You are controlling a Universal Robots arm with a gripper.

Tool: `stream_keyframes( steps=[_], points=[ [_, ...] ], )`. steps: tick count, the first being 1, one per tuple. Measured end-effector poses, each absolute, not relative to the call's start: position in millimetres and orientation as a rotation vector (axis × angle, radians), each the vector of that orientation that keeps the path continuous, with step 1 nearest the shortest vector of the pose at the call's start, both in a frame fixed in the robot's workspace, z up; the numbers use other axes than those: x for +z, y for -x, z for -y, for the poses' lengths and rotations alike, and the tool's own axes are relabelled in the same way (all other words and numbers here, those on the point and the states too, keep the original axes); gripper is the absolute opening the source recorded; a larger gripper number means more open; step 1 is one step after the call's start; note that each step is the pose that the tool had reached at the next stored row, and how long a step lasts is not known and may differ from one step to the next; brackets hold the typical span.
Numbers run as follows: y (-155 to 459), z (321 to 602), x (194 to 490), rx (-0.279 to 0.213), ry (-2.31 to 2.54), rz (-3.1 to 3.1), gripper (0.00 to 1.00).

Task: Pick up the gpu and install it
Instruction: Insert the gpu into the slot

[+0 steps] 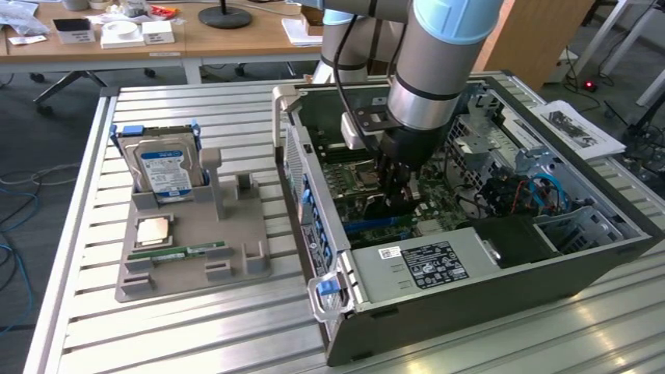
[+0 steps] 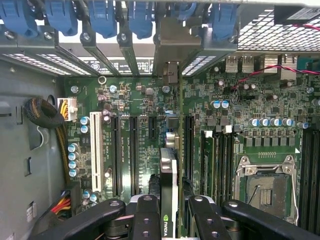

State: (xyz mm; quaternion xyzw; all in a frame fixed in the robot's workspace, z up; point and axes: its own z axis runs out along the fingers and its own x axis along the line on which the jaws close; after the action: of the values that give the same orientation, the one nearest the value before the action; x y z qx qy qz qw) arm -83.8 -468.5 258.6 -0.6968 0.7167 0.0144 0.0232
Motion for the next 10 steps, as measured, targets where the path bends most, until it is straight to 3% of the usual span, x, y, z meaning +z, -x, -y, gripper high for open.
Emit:
stream_keyframes(
  steps=[10],
  points=[
    [85.0,468.4,258.7,0.038,2.158,-2.212,0.27]
  ],
)
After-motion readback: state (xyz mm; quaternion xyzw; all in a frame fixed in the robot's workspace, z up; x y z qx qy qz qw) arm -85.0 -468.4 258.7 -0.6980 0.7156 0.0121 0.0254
